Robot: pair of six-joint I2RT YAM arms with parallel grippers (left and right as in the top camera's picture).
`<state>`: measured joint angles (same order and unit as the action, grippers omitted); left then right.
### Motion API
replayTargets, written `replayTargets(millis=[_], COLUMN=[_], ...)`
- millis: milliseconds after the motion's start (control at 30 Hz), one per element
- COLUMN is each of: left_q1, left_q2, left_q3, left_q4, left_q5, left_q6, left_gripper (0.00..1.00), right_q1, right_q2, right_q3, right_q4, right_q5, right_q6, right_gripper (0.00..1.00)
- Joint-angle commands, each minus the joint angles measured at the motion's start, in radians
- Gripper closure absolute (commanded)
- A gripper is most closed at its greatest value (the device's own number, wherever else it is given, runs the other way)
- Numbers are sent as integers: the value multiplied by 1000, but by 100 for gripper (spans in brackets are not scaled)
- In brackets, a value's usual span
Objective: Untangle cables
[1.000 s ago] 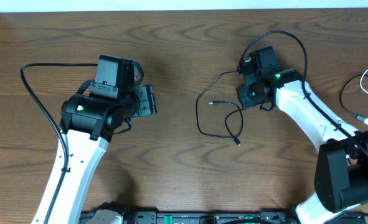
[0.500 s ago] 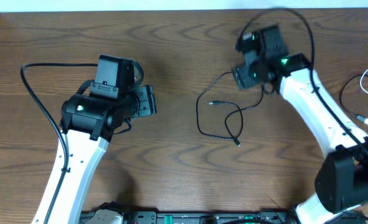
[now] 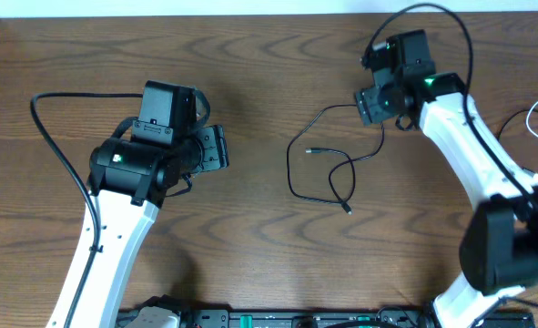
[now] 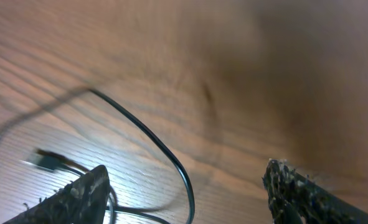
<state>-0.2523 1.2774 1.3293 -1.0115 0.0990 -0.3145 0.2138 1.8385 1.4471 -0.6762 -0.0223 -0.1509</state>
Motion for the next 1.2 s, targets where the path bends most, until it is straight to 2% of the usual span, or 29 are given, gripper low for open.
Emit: replayTargets(millis=[0, 100, 200, 233, 267, 300, 467, 600, 833, 1033, 1167], left_q1=[3, 3, 3, 3, 3, 3, 3, 3, 3, 3, 3], left_q2=[-4, -4, -4, -4, -4, -4, -4, -4, -4, -4, -4], left_q3=[10, 10, 10, 10, 10, 10, 10, 10, 10, 10, 10], left_q4=[-5, -5, -5, -5, -5, -5, -5, -5, -5, -4, -5], left_q5=[-2, -2, -2, -2, -2, -2, -2, -2, -2, -2, -2], left_q6=[-5, -5, -5, -5, -5, -5, -5, -5, -5, -5, -5], left_gripper=[33, 33, 33, 33, 33, 33, 33, 33, 33, 33, 33], right_q1=[-10, -9, -10, -10, -11, -13, -64, -166, -420, -599, -634], right_q2=[70, 101, 111, 110, 108, 103, 39, -54, -200, -244, -213], right_q3=[-19, -19, -19, -19, -18, -16, 63, 206, 439, 455, 446], right_q4=[-5, -5, -5, -4, -3, -4, -36, -80, -96, -159, -250], right_q5=[-92, -129, -127, -126, -126, -126, 68, 217, 220, 141, 136], right_q6=[-15, -13, -11, -11, -11, -11, 124, 215, 302, 315, 315], right_gripper=[27, 36, 56, 67, 86, 99, 99, 99, 99, 99, 99])
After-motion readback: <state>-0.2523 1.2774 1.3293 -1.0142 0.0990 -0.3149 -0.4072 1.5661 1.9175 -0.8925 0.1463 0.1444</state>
